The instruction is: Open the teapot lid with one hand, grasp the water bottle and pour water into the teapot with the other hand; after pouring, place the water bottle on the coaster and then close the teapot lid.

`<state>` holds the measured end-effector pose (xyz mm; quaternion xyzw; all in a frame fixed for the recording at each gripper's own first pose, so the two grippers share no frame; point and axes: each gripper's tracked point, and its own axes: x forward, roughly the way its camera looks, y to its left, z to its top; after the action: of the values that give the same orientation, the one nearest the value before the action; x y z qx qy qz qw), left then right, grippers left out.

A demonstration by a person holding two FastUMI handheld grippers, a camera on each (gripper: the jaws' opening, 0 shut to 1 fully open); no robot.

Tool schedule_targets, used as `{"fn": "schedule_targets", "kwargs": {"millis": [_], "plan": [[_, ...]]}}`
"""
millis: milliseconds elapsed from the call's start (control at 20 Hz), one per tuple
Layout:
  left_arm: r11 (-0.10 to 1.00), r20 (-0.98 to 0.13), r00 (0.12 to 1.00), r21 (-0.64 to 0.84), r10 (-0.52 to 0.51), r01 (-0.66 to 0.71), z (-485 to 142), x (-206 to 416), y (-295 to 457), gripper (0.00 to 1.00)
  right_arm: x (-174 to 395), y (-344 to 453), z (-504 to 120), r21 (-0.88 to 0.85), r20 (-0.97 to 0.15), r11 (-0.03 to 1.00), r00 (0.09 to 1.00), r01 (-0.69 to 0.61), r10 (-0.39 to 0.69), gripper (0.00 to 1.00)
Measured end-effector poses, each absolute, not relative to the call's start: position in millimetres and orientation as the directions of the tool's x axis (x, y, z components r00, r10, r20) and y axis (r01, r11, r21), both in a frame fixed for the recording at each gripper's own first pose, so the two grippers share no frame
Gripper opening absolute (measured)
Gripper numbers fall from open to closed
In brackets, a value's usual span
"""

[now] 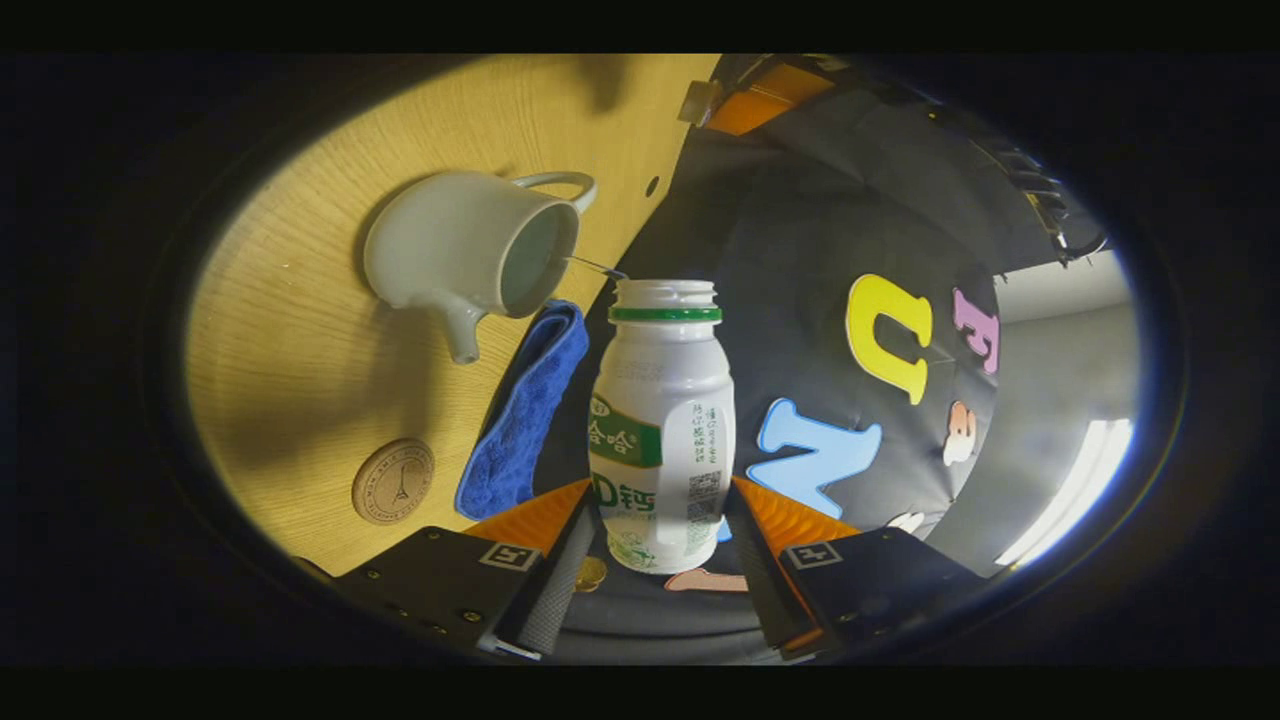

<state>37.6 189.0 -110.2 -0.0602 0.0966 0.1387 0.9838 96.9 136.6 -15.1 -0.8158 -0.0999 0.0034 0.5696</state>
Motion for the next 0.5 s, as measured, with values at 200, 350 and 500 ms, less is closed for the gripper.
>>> {"fn": "schedule_targets", "kwargs": {"millis": [200, 350, 500], "plan": [[0.954, -0.211, 0.942, -0.09, 0.261, -0.285, -111.4, 38.4, 189.4, 0.1, 97.6, 139.1, -15.5, -0.923, 0.11, -0.348, 0.978, 0.166, 0.177, 0.74], [0.955, -0.212, 0.942, -0.089, 0.26, -0.284, -111.3, 38.1, 188.9, 0.1, 98.6, 139.2, -15.8, -0.918, 0.111, -0.358, 0.978, 0.169, 0.179, 0.74], [0.955, -0.215, 0.942, -0.088, 0.259, -0.283, -113.0, 39.1, 188.6, 0.1, 98.3, 139.4, -16.1, -0.913, 0.112, -0.368, 0.977, 0.173, 0.182, 0.74]]}}
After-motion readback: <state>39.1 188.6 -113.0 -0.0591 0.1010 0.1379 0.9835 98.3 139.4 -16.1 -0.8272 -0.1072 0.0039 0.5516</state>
